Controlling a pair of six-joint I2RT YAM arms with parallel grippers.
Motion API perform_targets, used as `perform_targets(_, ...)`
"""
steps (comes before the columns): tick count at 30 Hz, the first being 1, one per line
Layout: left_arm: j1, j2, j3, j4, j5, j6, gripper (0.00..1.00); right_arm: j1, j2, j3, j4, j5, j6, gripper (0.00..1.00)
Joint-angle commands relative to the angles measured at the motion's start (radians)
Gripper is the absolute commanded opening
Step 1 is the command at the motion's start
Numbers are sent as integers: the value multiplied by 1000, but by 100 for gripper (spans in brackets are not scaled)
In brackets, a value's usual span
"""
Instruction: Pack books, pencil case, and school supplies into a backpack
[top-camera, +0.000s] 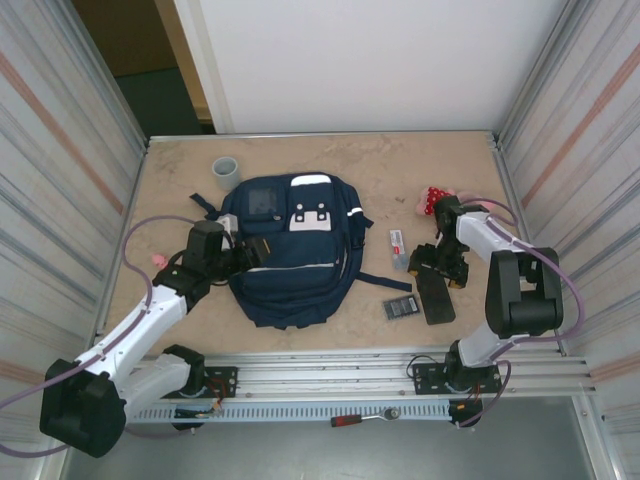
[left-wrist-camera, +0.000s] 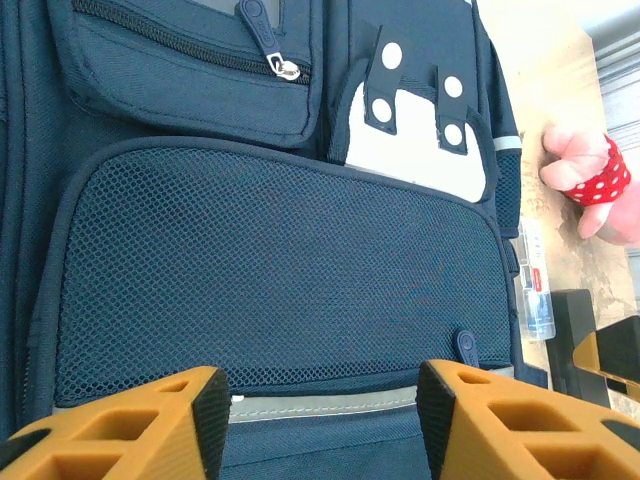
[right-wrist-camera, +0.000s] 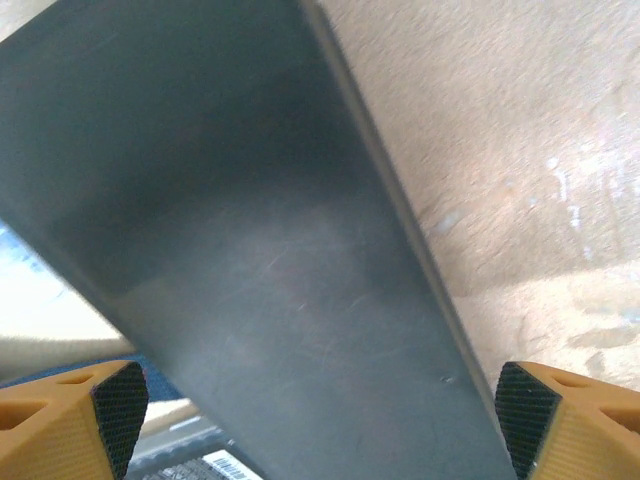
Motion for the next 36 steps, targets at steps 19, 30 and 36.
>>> perform_targets(19, -8, 32, -4, 32, -17, -13, 54, -48, -94, -74, -7, 16, 50, 100)
perform_targets(30, -8, 13, -5, 9, -26, -10, 54, -12, 16, -67, -7, -3, 47, 94)
perform_targets(36, -8, 21, -6, 14, -25, -11, 54, -9, 18, -74, -18, -18, 47, 75)
